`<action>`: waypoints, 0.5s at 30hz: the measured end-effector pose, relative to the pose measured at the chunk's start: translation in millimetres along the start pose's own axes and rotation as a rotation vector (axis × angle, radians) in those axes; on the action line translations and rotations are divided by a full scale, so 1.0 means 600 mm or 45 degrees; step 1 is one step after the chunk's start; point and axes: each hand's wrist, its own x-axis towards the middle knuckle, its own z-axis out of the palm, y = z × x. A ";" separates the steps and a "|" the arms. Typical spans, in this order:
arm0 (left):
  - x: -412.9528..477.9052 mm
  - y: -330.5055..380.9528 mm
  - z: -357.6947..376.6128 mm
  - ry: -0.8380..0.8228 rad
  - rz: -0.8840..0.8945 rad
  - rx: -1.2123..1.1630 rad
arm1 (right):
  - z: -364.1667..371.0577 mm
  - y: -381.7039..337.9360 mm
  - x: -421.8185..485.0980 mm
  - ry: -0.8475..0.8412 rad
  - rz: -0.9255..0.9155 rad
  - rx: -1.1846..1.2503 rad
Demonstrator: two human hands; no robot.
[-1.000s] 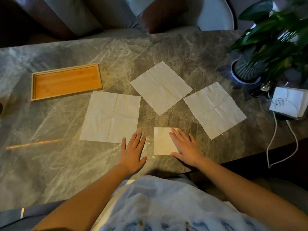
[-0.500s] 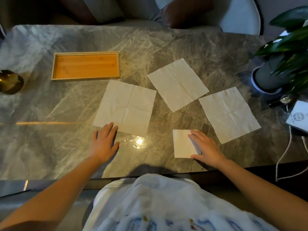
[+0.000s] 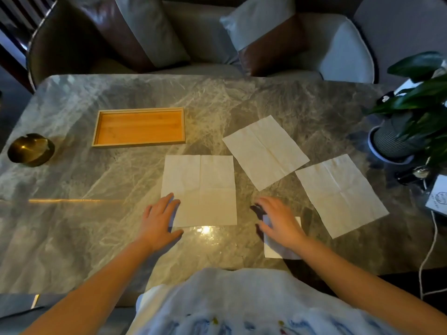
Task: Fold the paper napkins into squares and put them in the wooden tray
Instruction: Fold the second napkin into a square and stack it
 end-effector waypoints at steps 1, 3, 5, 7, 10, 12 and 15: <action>-0.001 -0.006 0.003 -0.021 -0.044 -0.002 | 0.008 -0.017 0.018 -0.062 -0.049 -0.009; -0.009 -0.012 0.011 0.004 -0.092 -0.045 | 0.026 -0.047 0.049 -0.168 -0.080 -0.039; -0.018 -0.007 0.019 0.054 -0.125 -0.100 | 0.048 -0.065 0.066 -0.192 -0.001 -0.071; -0.025 0.001 0.026 0.101 -0.172 -0.142 | 0.067 -0.076 0.073 -0.120 0.096 -0.105; -0.034 0.010 0.034 0.149 -0.229 -0.171 | 0.082 -0.085 0.080 0.013 0.169 -0.074; -0.041 0.010 0.040 0.205 -0.208 -0.217 | 0.083 -0.084 0.085 0.081 0.209 -0.021; -0.054 0.006 0.048 0.285 -0.174 -0.334 | 0.076 -0.075 0.085 0.108 0.262 0.120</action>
